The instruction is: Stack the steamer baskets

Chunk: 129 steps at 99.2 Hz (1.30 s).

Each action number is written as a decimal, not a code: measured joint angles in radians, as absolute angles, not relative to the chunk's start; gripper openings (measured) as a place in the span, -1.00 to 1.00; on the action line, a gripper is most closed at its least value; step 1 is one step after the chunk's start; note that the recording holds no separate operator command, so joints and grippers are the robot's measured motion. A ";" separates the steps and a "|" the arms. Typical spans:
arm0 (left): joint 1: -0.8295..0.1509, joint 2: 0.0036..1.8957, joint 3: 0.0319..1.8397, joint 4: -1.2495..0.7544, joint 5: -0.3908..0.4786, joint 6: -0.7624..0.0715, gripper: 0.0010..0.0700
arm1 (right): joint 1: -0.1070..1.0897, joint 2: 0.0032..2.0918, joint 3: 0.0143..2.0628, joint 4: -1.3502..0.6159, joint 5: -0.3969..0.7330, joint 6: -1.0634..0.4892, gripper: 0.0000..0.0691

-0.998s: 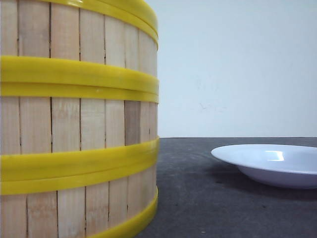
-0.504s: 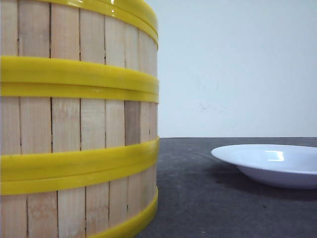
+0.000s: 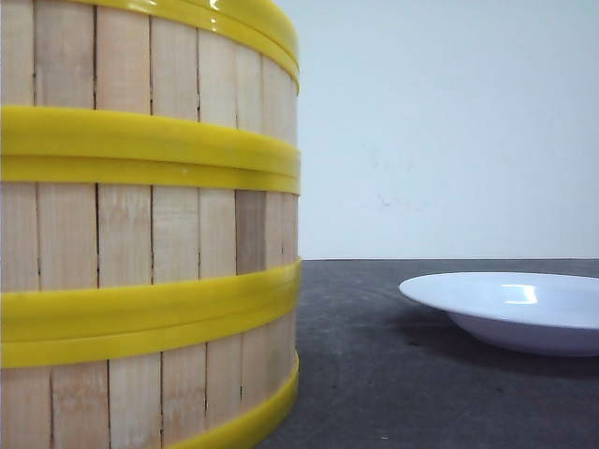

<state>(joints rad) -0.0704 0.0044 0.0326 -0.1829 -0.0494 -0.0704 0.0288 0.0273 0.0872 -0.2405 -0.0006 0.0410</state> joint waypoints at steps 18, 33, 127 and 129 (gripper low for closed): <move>-0.070 0.004 0.033 -0.183 -0.049 -0.070 -0.96 | 0.029 0.004 0.019 -0.179 -0.019 0.042 -0.95; -0.070 0.004 0.033 -0.183 -0.050 -0.070 -0.96 | 0.031 0.004 0.018 -0.179 -0.031 0.042 -0.95; -0.070 0.004 0.033 -0.183 -0.049 -0.070 -0.96 | 0.031 0.004 0.017 -0.169 -0.030 0.042 -0.95; -0.070 0.004 0.033 -0.183 -0.049 -0.070 -0.96 | 0.031 0.004 0.017 -0.170 -0.030 0.042 -0.95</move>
